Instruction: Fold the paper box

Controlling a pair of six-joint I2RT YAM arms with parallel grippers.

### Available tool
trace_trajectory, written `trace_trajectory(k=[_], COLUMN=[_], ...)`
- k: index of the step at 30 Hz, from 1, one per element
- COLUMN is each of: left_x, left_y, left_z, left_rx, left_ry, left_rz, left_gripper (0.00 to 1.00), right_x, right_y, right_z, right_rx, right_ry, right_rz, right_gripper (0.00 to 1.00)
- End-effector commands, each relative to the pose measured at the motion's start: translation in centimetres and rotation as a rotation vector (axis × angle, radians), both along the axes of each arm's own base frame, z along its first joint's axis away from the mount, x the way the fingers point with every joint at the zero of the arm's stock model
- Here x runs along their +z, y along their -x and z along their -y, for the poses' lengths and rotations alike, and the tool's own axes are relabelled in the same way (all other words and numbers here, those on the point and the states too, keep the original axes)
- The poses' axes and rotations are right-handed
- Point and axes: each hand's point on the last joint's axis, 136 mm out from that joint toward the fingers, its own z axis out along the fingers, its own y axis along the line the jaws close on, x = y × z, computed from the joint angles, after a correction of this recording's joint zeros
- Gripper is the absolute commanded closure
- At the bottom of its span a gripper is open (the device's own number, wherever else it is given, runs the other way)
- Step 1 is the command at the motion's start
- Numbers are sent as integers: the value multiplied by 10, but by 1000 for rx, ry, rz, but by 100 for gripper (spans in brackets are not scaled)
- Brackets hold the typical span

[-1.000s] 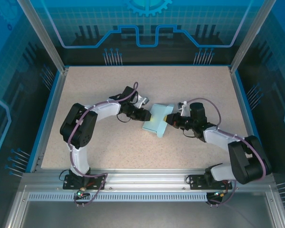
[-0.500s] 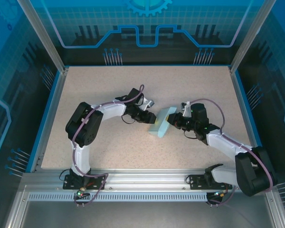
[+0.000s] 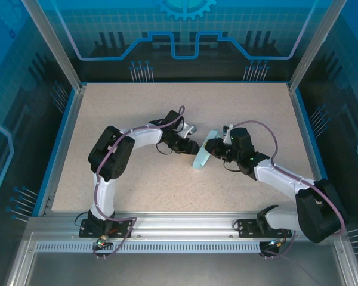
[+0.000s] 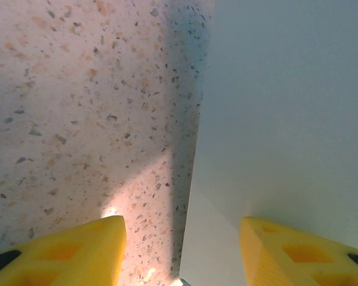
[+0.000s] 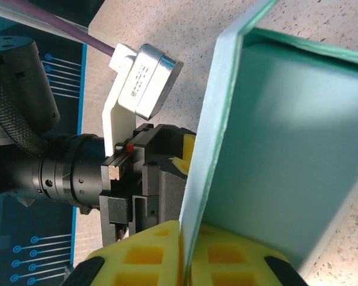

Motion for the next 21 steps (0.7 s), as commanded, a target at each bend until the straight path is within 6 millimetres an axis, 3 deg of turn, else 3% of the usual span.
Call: trace_trajectory(k=[1,7,13,17,21], left_x=[3,21,52,91,110], left_y=[-5,-23,-37,-17,19], left_z=[3,-13,-56,-65,-41], left_rx=[19,102,267,316,232], left_ry=[-8,-27,-129,-28,-9], left_rz=[-6,70,254,385,518], left_gripper=[45,39,32,26,19], right_x=[-26,-45,-50,-49,-46], right_y=[-3,-7,-11,-13,-15], right_z=[15,20,20,19,17], right_rx=[-86,-117,-123,-122,-117], right_ry=[118,157,169,170,170], right_rz=[-51,-83,-87,-83,-78], right_gripper=[90,90,91,91,91])
